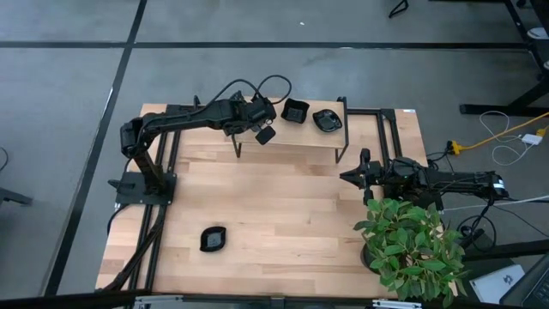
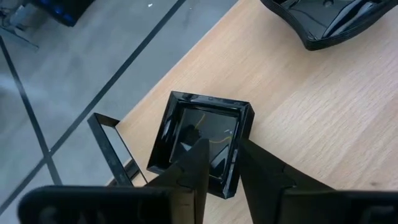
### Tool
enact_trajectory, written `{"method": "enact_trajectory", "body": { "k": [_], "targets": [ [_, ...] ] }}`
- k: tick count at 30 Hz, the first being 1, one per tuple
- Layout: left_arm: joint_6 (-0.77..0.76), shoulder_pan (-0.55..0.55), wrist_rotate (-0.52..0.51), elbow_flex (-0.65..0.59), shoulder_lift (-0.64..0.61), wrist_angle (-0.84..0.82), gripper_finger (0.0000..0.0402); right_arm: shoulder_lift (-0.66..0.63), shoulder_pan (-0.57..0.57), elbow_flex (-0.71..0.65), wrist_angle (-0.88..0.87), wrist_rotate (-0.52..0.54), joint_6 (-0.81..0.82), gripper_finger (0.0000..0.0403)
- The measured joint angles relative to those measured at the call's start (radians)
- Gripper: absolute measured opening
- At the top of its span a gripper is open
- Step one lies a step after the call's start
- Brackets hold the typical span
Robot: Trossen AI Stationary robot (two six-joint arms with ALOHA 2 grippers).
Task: Pick & Place Mini shaped plates
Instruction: Stack the leaf-shaped plate on top of the leaf-shaped plate on the shelf
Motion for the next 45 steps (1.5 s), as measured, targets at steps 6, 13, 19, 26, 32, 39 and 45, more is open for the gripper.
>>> {"method": "enact_trajectory", "body": {
  "k": [6,13,19,26,32,39,45],
  "targets": [
    [0.001,-0.018,0.0,0.0,0.0,-0.009,0.0088,0.0,0.0,0.0,0.0,0.0,0.0,0.0034],
    [0.002,-0.102,0.0,0.0,0.0,-0.011,0.0085,0.0,0.0,0.0,0.0,0.0,0.0,0.0034],
    [0.002,-0.207,0.002,0.0,0.0,-0.038,0.0084,0.0,0.0,0.0,0.0,0.0,0.0,0.0034],
    [-0.122,-0.37,0.003,0.0,0.0,-0.196,0.0084,0.0,0.0,0.0,0.0,0.0,0.0,0.0034],
    [-0.227,-0.496,0.002,0.0,0.0,-0.243,0.0084,0.0,0.0,0.0,0.0,0.0,0.0,0.0034],
    [-0.27,-0.62,0.002,0.0,0.0,-0.243,0.0084,0.0,0.0,0.0,0.0,0.0,0.0,0.0034],
    [-0.374,-0.704,0.002,0.0,0.0,-0.243,0.0086,0.0,0.0,0.0,0.0,0.0,0.0,0.0034]
  ]
}}
